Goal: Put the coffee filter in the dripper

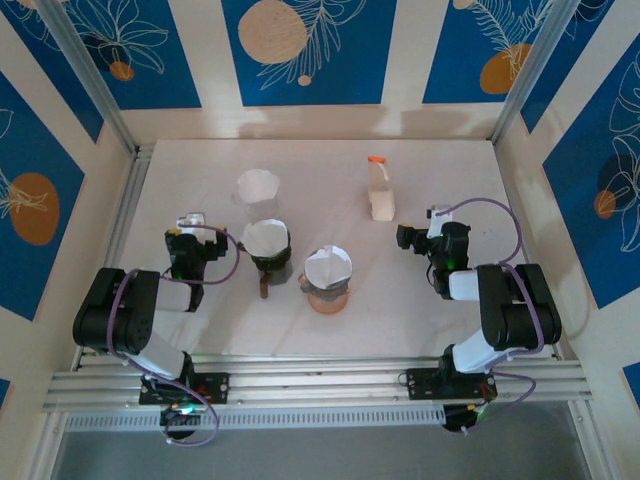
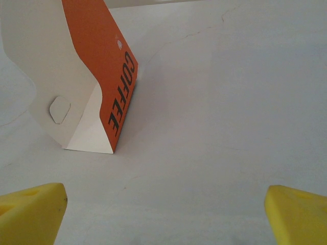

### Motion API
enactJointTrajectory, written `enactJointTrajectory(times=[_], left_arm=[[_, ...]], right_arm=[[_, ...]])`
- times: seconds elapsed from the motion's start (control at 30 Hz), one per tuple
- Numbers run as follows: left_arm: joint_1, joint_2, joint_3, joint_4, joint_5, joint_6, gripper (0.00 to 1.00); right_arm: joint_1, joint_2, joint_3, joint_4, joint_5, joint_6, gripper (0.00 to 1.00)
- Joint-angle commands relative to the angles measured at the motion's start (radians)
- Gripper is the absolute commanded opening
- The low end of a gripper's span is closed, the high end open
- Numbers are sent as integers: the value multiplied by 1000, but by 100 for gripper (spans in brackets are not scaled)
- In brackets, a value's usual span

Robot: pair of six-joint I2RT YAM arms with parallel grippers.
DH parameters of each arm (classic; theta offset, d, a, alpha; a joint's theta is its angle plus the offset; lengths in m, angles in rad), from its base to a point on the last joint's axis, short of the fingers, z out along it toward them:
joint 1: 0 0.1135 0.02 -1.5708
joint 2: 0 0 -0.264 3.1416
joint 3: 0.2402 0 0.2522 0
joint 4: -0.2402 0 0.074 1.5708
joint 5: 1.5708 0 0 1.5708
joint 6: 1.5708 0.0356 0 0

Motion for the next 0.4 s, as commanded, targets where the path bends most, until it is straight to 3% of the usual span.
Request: enactJointTrajectory(times=[0.0,0.37], left_arm=[[2,12,17,6,16,-4,100],[3,12,17,6,16,-5,100]], right_arm=[[-5,-6,17,25,-12,5,99],[-5,-6,19,24,-12,4,99]])
